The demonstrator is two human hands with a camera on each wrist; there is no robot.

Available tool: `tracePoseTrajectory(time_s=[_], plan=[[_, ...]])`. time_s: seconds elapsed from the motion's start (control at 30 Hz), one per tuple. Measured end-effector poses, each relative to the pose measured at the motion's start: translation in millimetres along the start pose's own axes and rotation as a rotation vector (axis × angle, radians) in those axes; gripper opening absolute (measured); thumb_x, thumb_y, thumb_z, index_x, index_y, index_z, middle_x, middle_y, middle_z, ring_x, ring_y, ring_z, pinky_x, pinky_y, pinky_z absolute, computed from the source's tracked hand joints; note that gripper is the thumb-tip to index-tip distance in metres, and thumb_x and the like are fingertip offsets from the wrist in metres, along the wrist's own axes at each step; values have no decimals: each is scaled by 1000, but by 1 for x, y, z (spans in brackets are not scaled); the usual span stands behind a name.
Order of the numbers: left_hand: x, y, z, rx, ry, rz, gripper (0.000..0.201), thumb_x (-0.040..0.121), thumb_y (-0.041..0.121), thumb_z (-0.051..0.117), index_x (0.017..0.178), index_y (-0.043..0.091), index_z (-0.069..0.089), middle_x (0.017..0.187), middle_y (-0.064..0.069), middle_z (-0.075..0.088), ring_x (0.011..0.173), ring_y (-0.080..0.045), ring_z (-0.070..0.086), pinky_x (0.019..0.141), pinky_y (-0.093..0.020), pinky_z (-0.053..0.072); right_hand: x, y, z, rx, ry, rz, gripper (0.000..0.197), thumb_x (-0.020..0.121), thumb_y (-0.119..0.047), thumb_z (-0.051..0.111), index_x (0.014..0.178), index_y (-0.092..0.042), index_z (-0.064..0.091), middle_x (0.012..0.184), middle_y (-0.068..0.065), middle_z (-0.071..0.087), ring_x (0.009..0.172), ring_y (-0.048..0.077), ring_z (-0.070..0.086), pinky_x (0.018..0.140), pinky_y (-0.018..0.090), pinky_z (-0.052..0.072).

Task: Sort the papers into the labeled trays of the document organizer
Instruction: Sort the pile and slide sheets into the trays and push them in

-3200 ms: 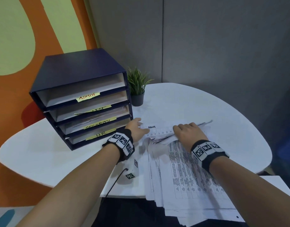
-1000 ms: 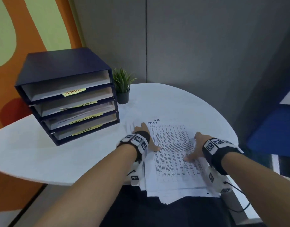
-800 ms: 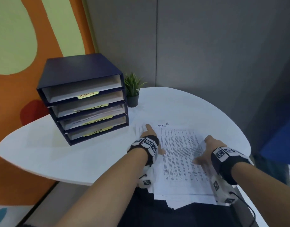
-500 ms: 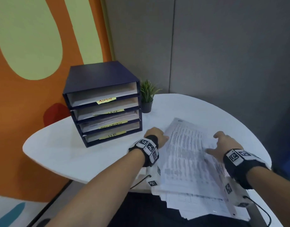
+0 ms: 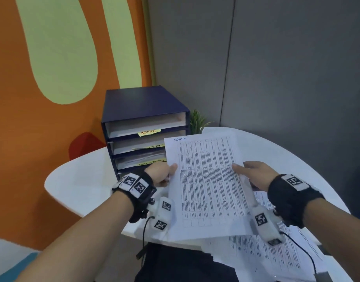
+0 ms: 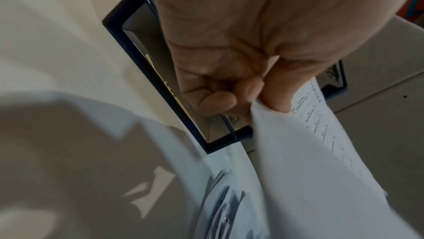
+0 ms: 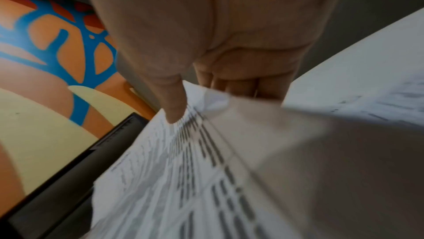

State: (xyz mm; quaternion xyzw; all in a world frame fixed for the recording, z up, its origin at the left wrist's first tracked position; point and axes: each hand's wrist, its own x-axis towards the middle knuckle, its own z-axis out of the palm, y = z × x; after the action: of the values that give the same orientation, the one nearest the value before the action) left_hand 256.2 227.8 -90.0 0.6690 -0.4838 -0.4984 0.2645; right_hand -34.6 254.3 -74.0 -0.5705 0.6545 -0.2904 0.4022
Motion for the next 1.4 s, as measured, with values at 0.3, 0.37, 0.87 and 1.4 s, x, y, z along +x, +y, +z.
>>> tracePoseTrajectory(time_s=[0.3,0.37,0.87,1.4], plan=[[-24,1,-53,-418,-77,154,29,100,31,48,83,11,61,51,4,42,55,-15,34,59,-27,33,1,-86,9,50,1,-229,13,92,-21,60,101,-16,69,95,8,74,86,27,71,89,45,54],[-30,-4,-58,-489,-64,164,30,100,30,45,90,9,64,61,-1,47,55,-16,37,56,-27,35,1,-102,12,47,-19,-241,12,93,-18,57,99,-18,69,93,10,74,81,27,70,85,43,56],[-69,8,-91,-460,-114,287,45,99,39,40,78,15,71,44,6,48,36,-7,33,39,-17,26,15,-141,44,-71,-10,-162,36,92,-23,60,112,7,64,99,18,66,75,23,57,73,30,46],[-50,-1,-109,-691,108,299,45,97,43,45,118,10,67,111,-12,73,102,-30,69,89,-44,54,23,-145,67,151,-22,-81,19,90,-27,64,102,-12,64,86,4,53,69,16,54,60,25,50]])
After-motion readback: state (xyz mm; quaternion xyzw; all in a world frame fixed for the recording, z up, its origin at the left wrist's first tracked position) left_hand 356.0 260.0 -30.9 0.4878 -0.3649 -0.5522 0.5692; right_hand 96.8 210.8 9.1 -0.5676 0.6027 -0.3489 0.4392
